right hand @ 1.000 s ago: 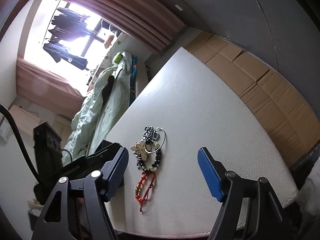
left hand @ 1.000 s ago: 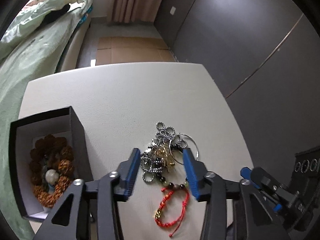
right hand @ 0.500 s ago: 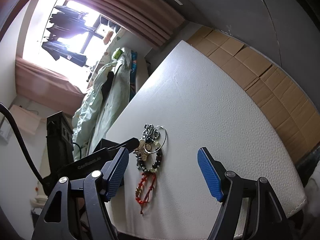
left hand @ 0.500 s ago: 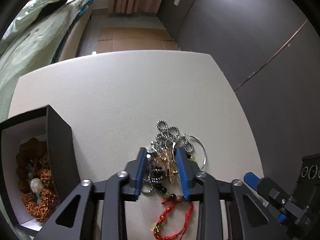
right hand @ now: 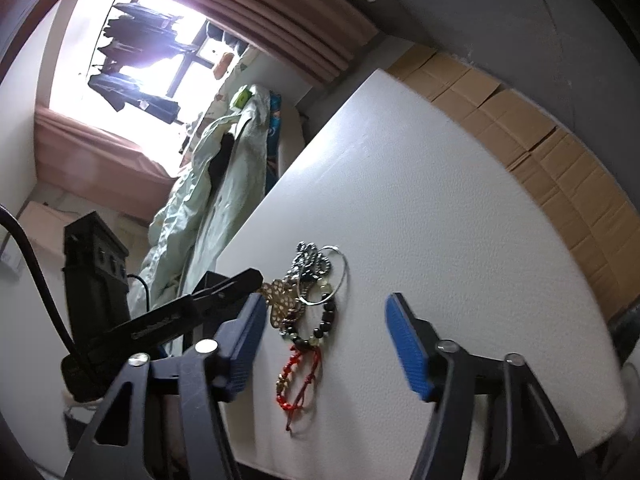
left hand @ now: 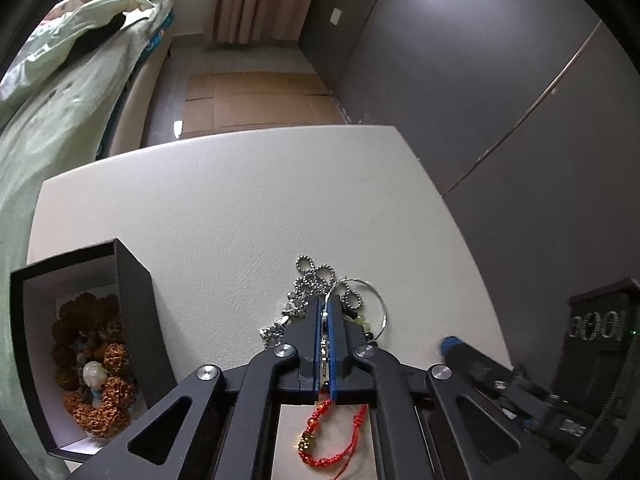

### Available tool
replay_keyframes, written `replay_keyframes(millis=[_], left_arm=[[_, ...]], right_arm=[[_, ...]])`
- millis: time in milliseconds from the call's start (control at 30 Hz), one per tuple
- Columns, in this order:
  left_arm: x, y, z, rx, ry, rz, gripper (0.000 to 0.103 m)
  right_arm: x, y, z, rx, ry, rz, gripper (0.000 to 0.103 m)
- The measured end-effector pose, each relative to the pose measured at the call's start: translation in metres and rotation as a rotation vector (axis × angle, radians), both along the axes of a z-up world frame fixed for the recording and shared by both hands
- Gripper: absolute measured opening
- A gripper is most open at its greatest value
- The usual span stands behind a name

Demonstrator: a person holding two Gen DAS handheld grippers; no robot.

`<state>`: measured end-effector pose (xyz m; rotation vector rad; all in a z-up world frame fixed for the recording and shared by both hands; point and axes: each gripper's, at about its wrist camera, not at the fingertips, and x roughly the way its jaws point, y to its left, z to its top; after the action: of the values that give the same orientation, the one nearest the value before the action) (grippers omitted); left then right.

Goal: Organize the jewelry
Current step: 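Drop chain in black box with left gripper while right gripper grasps silver hoop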

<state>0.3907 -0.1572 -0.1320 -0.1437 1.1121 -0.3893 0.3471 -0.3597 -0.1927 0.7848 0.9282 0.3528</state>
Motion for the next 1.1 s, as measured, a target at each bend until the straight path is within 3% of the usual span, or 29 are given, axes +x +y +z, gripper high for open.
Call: replay_keyframes(millis=[100, 267, 467, 700, 800, 900, 1100], left_arm=[[-0.002, 0.005, 0.007, -0.016, -0.019, 0.004, 0.002], [-0.007, 0.019, 0.027, -0.045, -0.06, 0.022, 0.002], [-0.017, 0.046, 0.047, -0.082, -0.105, 0.067, 0.002], [-0.025, 0.087, 0.055, -0.154, -0.125, 0.155, 0.002], [-0.031, 0.098, 0.054, -0.173, -0.128, 0.172, 0.002], [-0.034, 0.108, 0.051, -0.19, -0.129, 0.189, 0.002], [-0.034, 0.125, 0.046, -0.207, -0.127, 0.219, 0.002]], right_arm=[[0.006, 0.006, -0.003, 0.006, 0.005, 0.025, 0.05], [0.016, 0.015, -0.006, -0.018, 0.013, 0.052, 0.048], [0.027, 0.033, -0.007, -0.133, 0.042, 0.078, 0.04], [0.032, 0.056, 0.007, -0.334, 0.028, 0.13, 0.04], [0.037, 0.065, 0.012, -0.43, 0.025, 0.181, 0.042], [0.042, 0.071, 0.018, -0.519, 0.003, 0.242, 0.066], [0.056, 0.078, 0.027, -0.646, -0.057, 0.425, 0.067]])
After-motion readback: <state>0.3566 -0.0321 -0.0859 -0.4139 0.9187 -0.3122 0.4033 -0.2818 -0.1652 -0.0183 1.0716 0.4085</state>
